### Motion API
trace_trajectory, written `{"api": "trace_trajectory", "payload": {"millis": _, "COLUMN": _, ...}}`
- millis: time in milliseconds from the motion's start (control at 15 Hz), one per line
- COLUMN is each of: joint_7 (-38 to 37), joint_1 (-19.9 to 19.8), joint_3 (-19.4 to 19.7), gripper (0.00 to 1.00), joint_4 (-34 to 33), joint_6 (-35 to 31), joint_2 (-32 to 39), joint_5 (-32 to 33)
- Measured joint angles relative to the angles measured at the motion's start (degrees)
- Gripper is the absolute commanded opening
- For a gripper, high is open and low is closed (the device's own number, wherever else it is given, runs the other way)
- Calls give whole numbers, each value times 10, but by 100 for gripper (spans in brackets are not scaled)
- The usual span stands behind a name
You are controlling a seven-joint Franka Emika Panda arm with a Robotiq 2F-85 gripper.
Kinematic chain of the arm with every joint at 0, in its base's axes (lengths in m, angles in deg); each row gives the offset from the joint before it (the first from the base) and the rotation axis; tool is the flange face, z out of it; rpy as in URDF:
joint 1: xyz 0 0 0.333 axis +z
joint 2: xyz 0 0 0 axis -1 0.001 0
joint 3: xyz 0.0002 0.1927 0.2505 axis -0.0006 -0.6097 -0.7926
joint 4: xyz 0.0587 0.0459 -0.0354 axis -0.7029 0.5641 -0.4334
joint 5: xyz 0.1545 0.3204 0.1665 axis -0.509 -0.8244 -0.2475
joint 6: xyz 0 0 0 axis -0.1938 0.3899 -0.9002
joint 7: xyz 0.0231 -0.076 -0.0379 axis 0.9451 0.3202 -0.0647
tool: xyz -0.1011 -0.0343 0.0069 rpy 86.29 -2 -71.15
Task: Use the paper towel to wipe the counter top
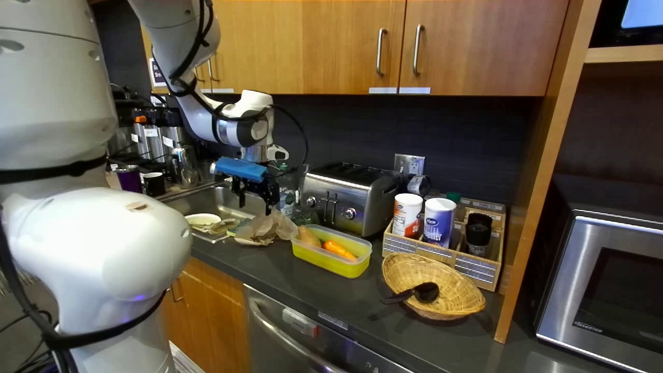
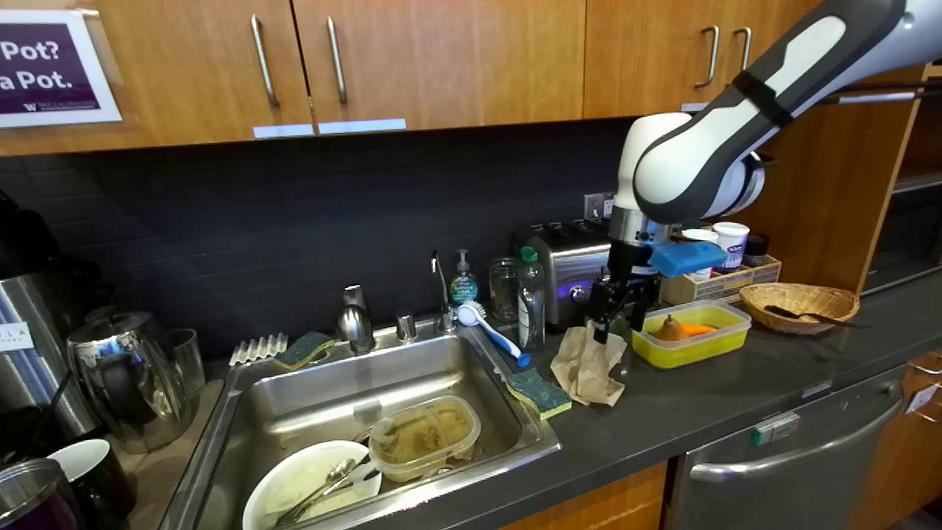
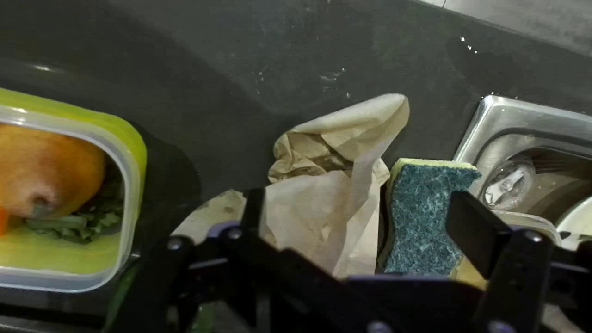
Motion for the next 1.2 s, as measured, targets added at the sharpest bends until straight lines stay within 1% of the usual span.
{"api": "trace_trajectory", "payload": {"millis": 400, "joint_7": -51, "joint_1": 0, "joint_3": 4, "gripper": 100, "joint_4": 70, "joint_6": 40, "joint_2": -107, "joint_5": -6}}
{"api": "trace_trajectory", "payload": {"millis": 667, "joint_7": -70, "joint_1": 0, "joint_3": 14, "gripper": 100, "joint_4": 110, "joint_6": 67, "joint_2": -169, "joint_5": -18}}
{"api": "trace_trajectory", "payload": {"millis": 933, "joint_7": -84, "joint_1": -1, "joint_3": 27, "gripper": 100, "joint_4": 142, "joint_6": 83, "joint_2": -213, "joint_5": -28}}
{"api": "trace_trajectory", "payload": {"millis": 1200, "joint_7": -91, "joint_1": -1, "joint_3": 35, "gripper": 100, "joint_4": 158, "joint_6": 92, "joint_2": -240, "joint_5": -28}}
